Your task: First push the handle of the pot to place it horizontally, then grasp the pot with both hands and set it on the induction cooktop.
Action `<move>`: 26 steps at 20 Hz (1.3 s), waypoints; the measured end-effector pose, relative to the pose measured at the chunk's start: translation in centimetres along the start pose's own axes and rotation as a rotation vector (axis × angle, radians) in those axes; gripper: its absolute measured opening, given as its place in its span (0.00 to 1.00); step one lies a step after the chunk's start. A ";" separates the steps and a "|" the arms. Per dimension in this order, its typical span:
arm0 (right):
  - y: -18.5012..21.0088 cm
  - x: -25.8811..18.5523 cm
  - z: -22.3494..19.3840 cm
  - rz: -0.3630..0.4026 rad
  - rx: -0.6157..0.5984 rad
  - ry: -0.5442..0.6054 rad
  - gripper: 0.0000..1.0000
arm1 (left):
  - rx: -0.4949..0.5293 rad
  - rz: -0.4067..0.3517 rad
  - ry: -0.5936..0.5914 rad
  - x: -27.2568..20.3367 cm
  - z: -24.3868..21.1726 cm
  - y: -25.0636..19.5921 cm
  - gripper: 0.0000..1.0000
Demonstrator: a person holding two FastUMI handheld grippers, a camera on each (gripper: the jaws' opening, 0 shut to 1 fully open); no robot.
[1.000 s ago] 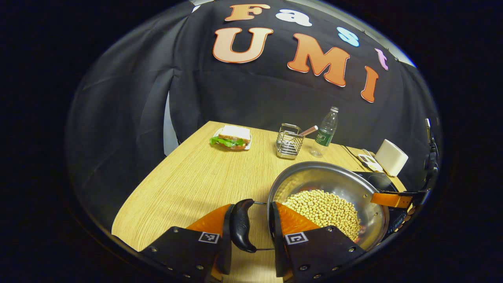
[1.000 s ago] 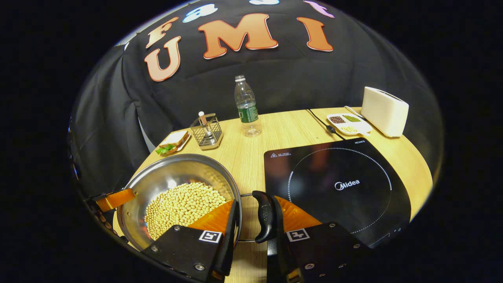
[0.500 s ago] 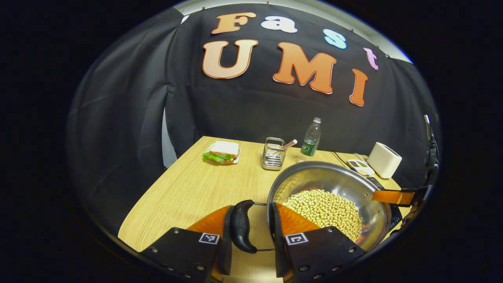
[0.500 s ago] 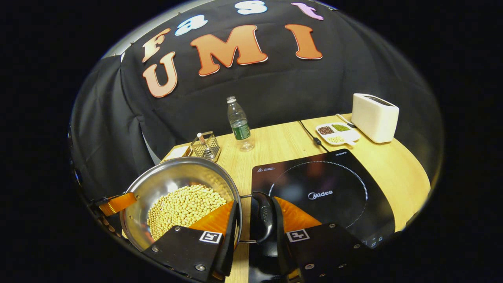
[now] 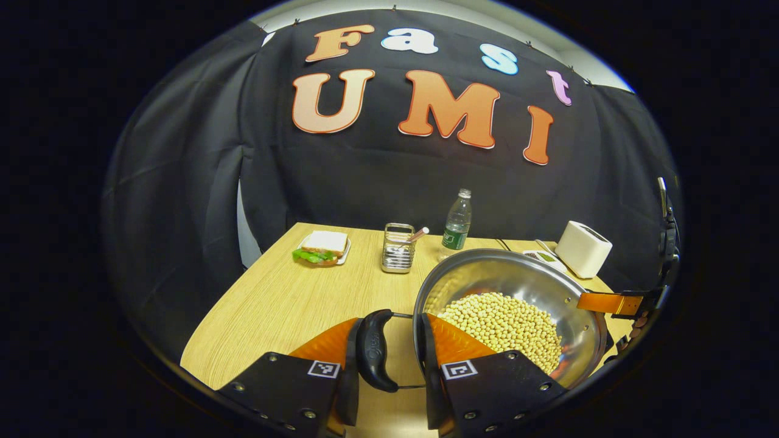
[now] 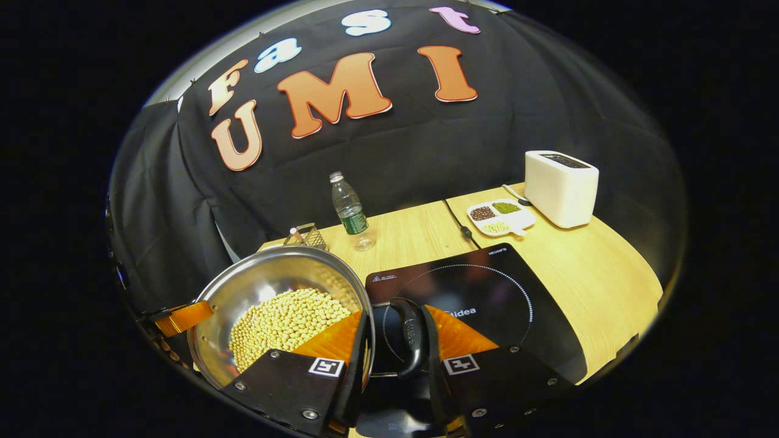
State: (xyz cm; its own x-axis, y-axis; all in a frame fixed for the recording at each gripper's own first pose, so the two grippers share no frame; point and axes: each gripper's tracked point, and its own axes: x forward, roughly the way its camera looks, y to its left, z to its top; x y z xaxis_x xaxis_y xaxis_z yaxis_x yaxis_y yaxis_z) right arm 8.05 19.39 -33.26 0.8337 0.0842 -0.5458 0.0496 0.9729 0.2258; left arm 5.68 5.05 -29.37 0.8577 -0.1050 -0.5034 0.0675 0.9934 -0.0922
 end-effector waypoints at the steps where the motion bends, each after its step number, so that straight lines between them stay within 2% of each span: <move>1: -0.6 -0.1 0.1 -0.004 0.004 -0.001 0.45 | 0.009 -0.005 0.002 0.1 0.2 -0.6 0.45; 7: -4.3 -0.5 1.3 -0.030 0.036 -0.019 0.45 | 0.034 -0.038 0.006 1.0 0.8 -4.6 0.47; 8: -4.9 -0.6 1.5 -0.036 0.043 -0.022 0.41 | 0.038 -0.043 0.006 1.2 0.9 -5.2 0.47; 9: -5.4 -0.5 1.7 -0.042 0.048 -0.024 0.45 | 0.042 -0.049 0.009 1.3 0.9 -6.0 0.47; 14: -8.9 -0.7 2.0 -0.072 0.069 -0.030 0.45 | 0.057 -0.081 0.024 2.4 0.8 -9.3 0.45; 15: -9.5 -0.7 2.0 -0.079 0.076 -0.032 0.41 | 0.062 -0.088 0.029 2.6 0.7 -10.0 0.45; 18: -11.7 -0.6 1.9 -0.098 0.094 -0.026 0.41 | 0.076 -0.107 0.043 3.3 0.4 -12.2 0.45; 20: -13.0 -0.3 2.0 -0.113 0.099 -0.023 0.46 | 0.081 -0.117 0.051 4.1 0.2 -13.5 0.45; 23: -14.9 0.1 2.3 -0.133 0.105 -0.019 0.45 | 0.078 -0.135 0.067 5.3 -0.2 -15.4 0.43; 26: -16.8 0.4 2.8 -0.149 0.109 -0.017 0.46 | 0.085 -0.149 0.074 6.1 -0.5 -17.4 0.47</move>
State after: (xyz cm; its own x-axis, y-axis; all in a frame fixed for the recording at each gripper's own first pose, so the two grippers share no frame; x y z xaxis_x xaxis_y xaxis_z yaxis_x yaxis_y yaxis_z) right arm 9.11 2.47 -34.97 0.8218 -0.0636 -0.5662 0.2318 0.9451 0.2303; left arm 9.48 -12.89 -31.28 0.7952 -0.2515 -0.5518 0.2365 0.9665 -0.0997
